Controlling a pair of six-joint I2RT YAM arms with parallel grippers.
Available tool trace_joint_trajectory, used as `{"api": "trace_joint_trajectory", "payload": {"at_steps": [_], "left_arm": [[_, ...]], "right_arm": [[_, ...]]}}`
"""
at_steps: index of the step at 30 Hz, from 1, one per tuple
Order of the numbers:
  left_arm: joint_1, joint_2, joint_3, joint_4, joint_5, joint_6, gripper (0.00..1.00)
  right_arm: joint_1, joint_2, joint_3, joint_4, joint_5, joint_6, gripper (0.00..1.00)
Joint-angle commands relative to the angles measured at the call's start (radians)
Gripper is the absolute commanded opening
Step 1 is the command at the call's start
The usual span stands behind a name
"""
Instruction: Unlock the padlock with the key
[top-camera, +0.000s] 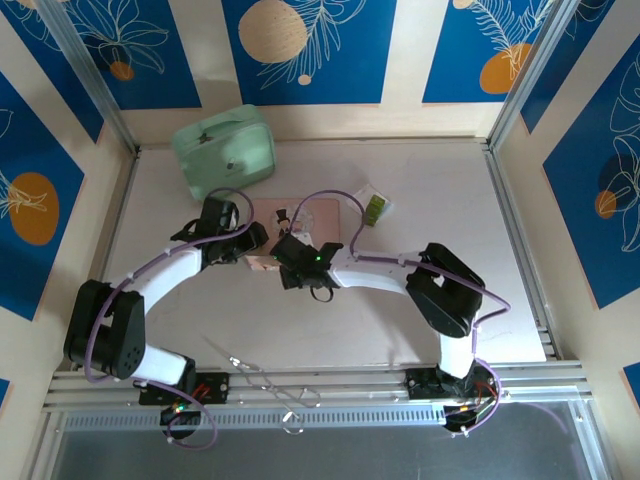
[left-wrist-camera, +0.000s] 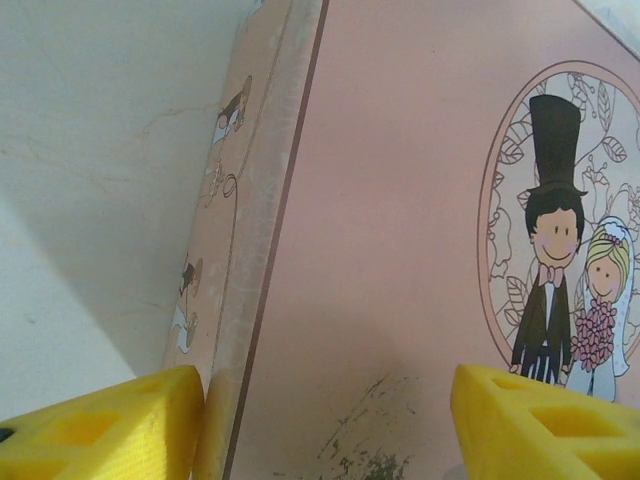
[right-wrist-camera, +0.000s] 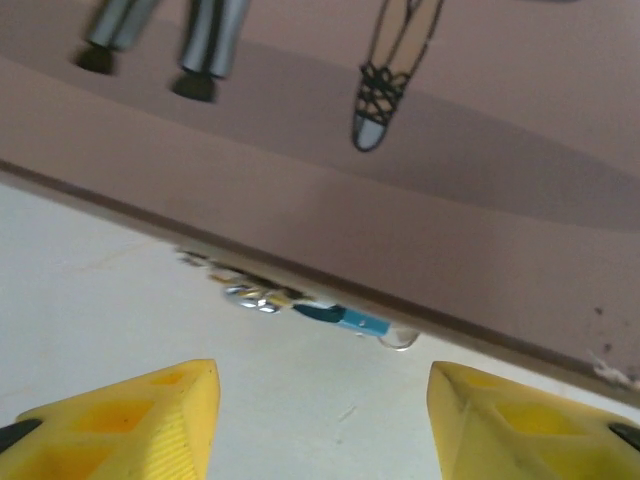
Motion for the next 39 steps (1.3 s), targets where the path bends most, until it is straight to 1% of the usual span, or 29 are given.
{"api": "trace_joint_trajectory", "payload": {"at_steps": [1,6,14,17,20,22,27,30,39], "left_arm": [[0.008,-0.001,-0.018,0.016,0.027,-0.012,0.66],[0.008,0.006,-0.013,0.016,0.035,-0.006,0.65],[0.008,0.031,-0.038,0.05,0.057,-0.008,0.61],[0.008,0.032,-0.048,0.051,0.059,-0.007,0.6],[0.008,0.03,-0.054,0.055,0.059,-0.006,0.59],[0.007,0.031,-0.053,0.054,0.061,-0.007,0.58],[0.008,0.035,-0.051,0.057,0.062,-0.011,0.57],[0.008,0.036,-0.05,0.059,0.059,-0.012,0.57],[0.008,0.047,-0.057,0.083,0.062,-0.026,0.56]], "right_arm": [[0.021,0.023,0.034,-0.072,0.086,-0.038,0.59],[0.022,0.07,0.04,-0.048,0.08,-0.091,0.58],[0.003,0.073,0.001,0.114,0.073,-0.235,0.54],[-0.007,0.066,-0.023,0.181,0.046,-0.274,0.53],[-0.017,0.084,-0.015,0.187,0.037,-0.287,0.49],[-0.02,0.095,-0.008,0.181,0.042,-0.287,0.44],[-0.009,0.111,0.012,0.119,0.093,-0.266,0.25],[0.007,0.114,0.024,0.068,0.129,-0.258,0.21],[0.053,0.168,0.122,-0.139,0.281,-0.19,0.17]]}}
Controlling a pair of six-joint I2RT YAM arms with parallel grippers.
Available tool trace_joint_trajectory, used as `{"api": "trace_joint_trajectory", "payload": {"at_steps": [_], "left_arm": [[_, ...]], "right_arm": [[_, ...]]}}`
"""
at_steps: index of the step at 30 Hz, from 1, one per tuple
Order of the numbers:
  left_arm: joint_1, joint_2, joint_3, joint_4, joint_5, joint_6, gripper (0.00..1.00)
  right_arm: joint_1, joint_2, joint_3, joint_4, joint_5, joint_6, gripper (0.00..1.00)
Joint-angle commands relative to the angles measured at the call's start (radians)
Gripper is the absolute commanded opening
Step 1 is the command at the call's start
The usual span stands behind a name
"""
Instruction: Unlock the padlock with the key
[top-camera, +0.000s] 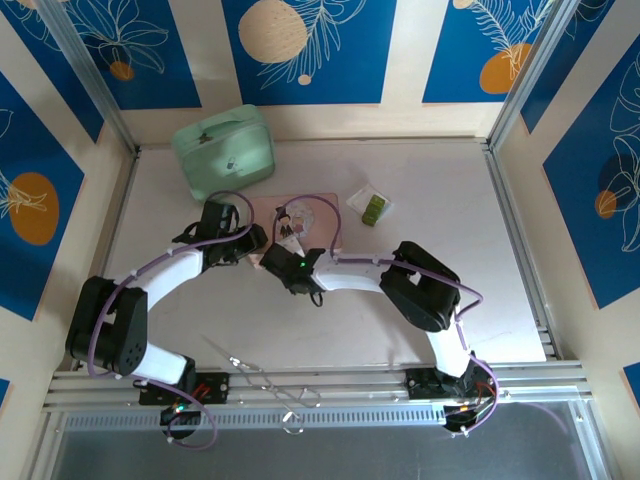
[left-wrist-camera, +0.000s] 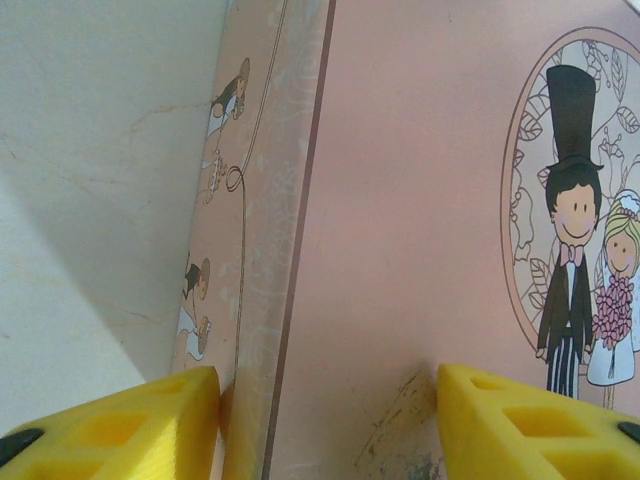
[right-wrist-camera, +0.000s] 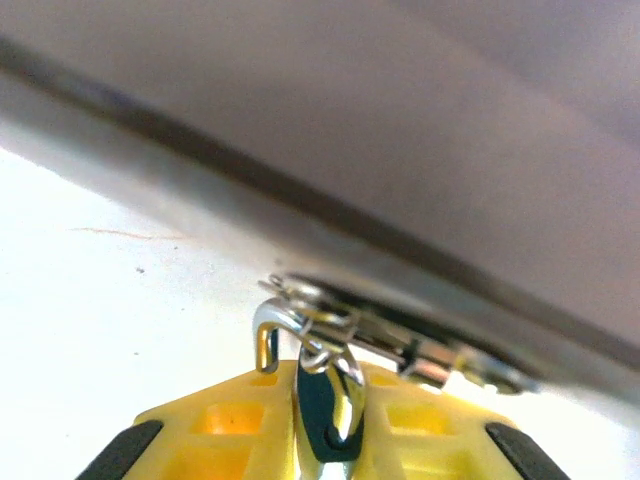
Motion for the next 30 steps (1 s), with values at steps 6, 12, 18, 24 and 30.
{"api": "trace_joint_trajectory", "payload": {"at_steps": [6,12,18,24,30], "left_arm": [[0.005,0.026,-0.024,0.006,0.036,-0.003,0.56],[0.004,0.028,-0.02,0.003,0.038,-0.003,0.56],[0.005,0.033,-0.015,0.001,0.041,-0.003,0.55],[0.005,0.034,-0.01,-0.006,0.041,0.0,0.54],[0.005,0.033,-0.004,-0.011,0.035,0.0,0.54]], "right_arm": [[0.038,0.052,0.081,-0.153,0.105,0.057,0.36],[0.036,0.061,0.103,-0.148,0.115,0.041,0.34],[0.024,0.079,0.125,-0.149,0.128,0.034,0.46],[0.009,0.091,0.125,-0.123,0.116,0.015,0.36],[0.02,0.09,0.116,-0.132,0.129,0.012,0.12]]}}
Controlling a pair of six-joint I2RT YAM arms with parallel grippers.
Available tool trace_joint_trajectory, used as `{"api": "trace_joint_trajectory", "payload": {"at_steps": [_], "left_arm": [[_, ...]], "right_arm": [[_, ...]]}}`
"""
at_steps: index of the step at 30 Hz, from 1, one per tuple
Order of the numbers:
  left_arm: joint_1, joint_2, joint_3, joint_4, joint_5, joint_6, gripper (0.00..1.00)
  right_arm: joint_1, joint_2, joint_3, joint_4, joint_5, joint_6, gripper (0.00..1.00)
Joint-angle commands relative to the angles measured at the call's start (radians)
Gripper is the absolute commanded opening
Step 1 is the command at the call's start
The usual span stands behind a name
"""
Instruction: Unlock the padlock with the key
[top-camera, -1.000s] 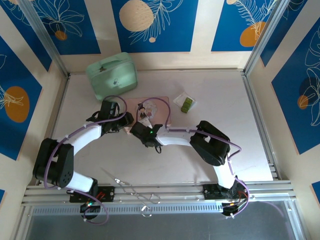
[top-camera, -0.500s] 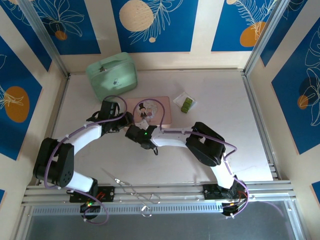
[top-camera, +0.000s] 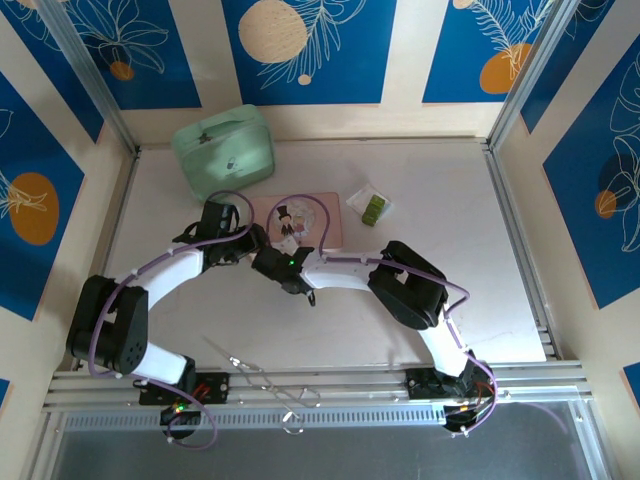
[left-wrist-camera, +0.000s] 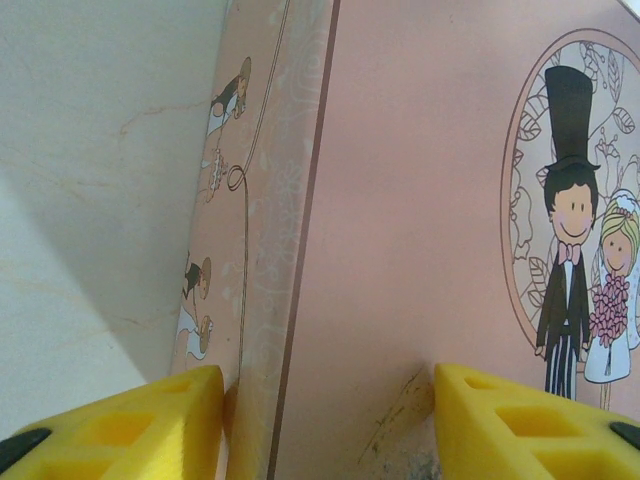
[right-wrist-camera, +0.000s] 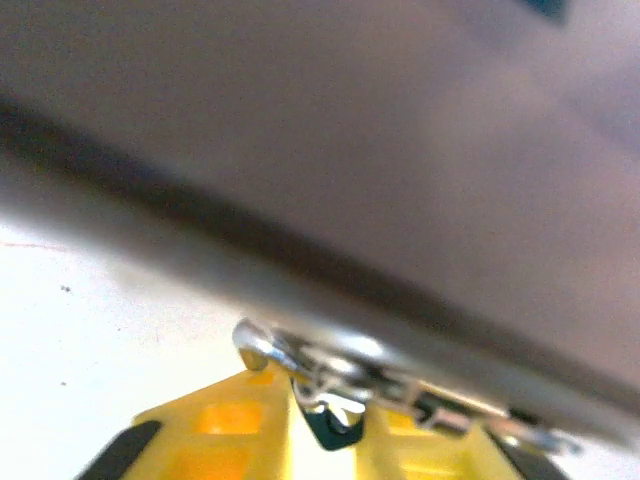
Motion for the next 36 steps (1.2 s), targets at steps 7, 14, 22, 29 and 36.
{"api": "trace_joint_trajectory", "payload": {"at_steps": [7,14,22,29,36], "left_arm": [[0.004,0.033,-0.005,-0.014,0.023,-0.004,0.52],[0.004,0.039,-0.022,0.016,0.041,-0.028,0.52],[0.004,0.034,-0.017,-0.004,0.035,-0.03,0.51],[0.005,-0.002,0.023,-0.059,0.018,-0.022,0.57],[0.012,-0.028,0.076,-0.129,-0.007,0.008,0.57]], "right_arm": [[0.047,0.092,0.128,-0.269,0.181,0.107,0.0],[0.094,0.324,0.385,-0.604,0.308,0.264,0.11],[0.141,0.074,0.09,-0.079,0.067,-0.04,0.42],[0.049,-0.304,-0.245,0.256,-0.241,-0.014,0.48],[-0.152,-0.536,-0.483,0.494,-0.551,0.166,0.31]]}}
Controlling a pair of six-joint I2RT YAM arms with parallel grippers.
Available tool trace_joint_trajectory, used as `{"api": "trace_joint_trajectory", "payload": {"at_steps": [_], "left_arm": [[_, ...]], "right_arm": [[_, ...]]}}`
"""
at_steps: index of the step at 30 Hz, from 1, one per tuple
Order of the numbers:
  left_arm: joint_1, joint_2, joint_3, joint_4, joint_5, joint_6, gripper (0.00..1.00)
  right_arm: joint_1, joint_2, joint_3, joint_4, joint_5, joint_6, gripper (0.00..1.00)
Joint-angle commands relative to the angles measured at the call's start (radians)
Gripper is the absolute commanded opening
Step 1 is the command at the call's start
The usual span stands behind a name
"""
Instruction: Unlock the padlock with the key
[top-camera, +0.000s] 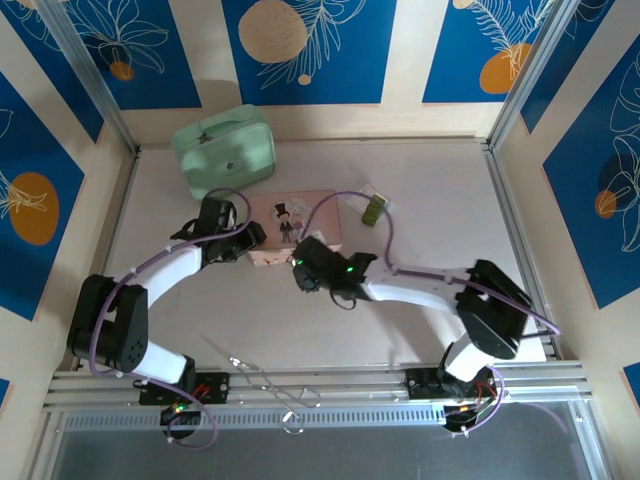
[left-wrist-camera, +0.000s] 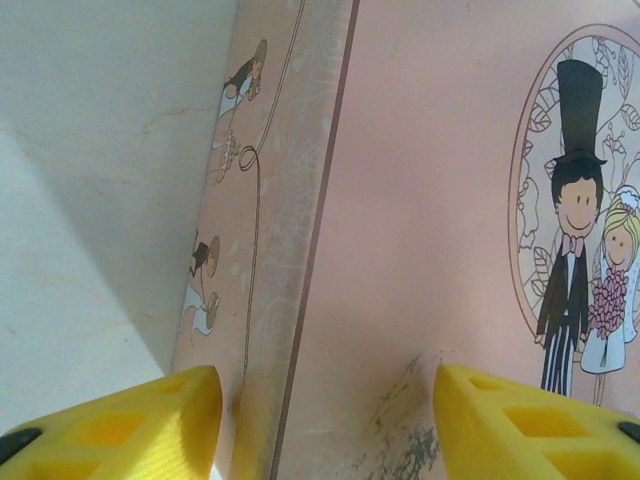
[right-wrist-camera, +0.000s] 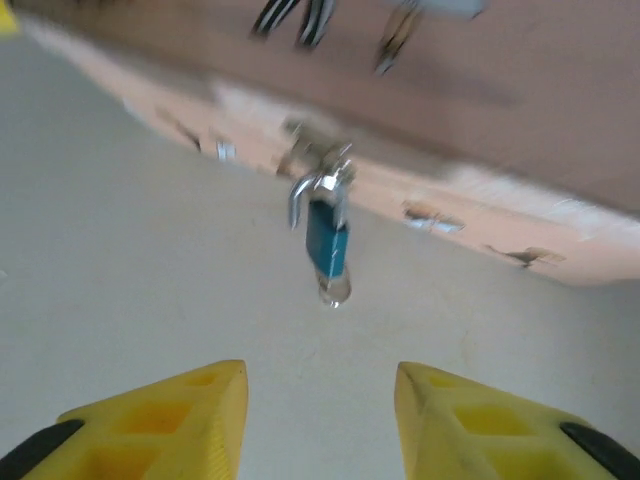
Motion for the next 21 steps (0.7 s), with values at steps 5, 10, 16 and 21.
{"api": "trace_joint_trajectory", "payload": {"at_steps": [5,10,16,21], "left_arm": [[0.004,-0.013,0.058,-0.077,-0.016,0.05,0.55],[0.004,0.008,0.058,-0.063,0.009,0.046,0.53],[0.004,0.009,0.042,-0.046,0.015,0.04,0.52],[0.004,0.013,0.037,-0.041,0.019,0.038,0.51]], "right_arm": [[-0.12,0.054,-0.03,0.158,-0.251,0.16,0.09],[-0.136,0.112,-0.041,0.196,-0.254,0.214,0.07],[-0.122,0.173,-0.016,0.185,-0.251,0.212,0.05],[-0.132,0.194,-0.021,0.197,-0.228,0.237,0.04]]}}
